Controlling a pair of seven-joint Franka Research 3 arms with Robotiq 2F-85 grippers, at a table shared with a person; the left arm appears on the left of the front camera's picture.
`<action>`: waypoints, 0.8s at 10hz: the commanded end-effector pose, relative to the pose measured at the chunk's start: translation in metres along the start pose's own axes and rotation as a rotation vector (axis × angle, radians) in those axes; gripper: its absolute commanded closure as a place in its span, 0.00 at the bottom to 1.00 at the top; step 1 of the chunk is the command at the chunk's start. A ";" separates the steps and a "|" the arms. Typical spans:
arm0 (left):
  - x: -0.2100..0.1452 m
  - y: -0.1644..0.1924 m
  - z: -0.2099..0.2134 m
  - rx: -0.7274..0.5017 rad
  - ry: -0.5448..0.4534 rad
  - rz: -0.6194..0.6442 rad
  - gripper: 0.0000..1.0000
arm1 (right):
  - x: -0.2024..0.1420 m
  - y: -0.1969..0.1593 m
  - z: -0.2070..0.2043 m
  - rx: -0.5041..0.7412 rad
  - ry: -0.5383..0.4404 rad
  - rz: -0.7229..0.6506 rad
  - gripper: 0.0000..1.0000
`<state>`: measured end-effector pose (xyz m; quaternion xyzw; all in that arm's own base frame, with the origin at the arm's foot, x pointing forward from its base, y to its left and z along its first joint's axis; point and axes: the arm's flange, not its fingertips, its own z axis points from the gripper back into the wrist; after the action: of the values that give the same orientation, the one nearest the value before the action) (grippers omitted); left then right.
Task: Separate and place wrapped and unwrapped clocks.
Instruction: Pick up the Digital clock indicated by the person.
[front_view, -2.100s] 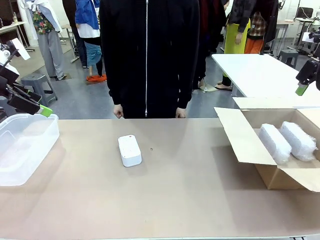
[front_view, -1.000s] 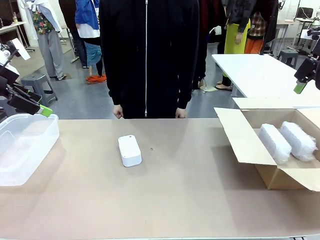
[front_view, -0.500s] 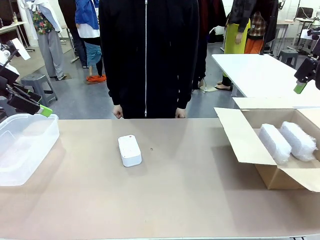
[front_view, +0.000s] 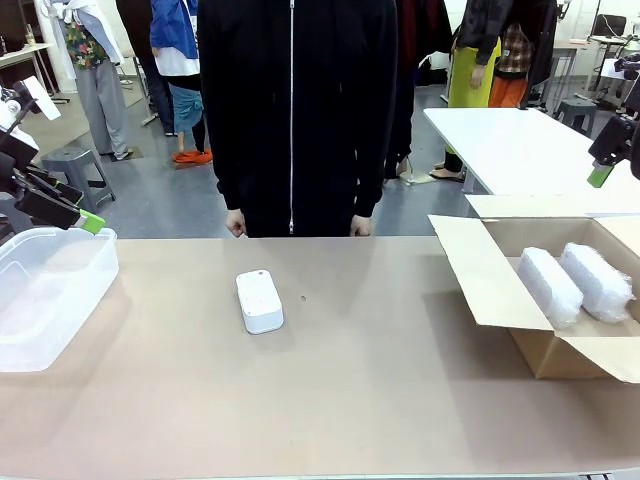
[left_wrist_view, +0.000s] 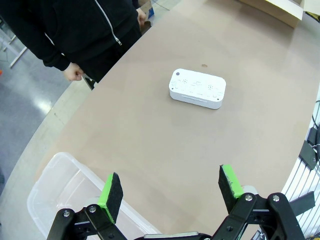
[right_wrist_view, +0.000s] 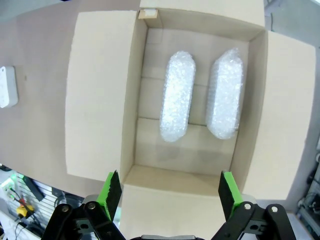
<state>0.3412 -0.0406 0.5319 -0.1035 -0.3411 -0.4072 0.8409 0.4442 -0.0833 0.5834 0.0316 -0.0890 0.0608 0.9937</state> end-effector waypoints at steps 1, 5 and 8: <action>-0.001 0.001 -0.001 -0.012 -0.007 0.004 0.00 | -0.001 0.001 0.002 0.002 -0.002 0.003 0.00; -0.001 0.001 -0.001 -0.012 -0.007 0.004 0.00 | 0.047 0.033 -0.016 0.049 -0.081 0.416 0.00; -0.001 0.001 -0.001 -0.012 -0.007 0.004 0.00 | 0.045 0.139 -0.050 0.243 -0.249 0.857 0.00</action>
<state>0.3411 -0.0408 0.5318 -0.1031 -0.3410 -0.4074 0.8409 0.4928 0.0587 0.5632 0.0518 -0.1693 0.3981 0.9001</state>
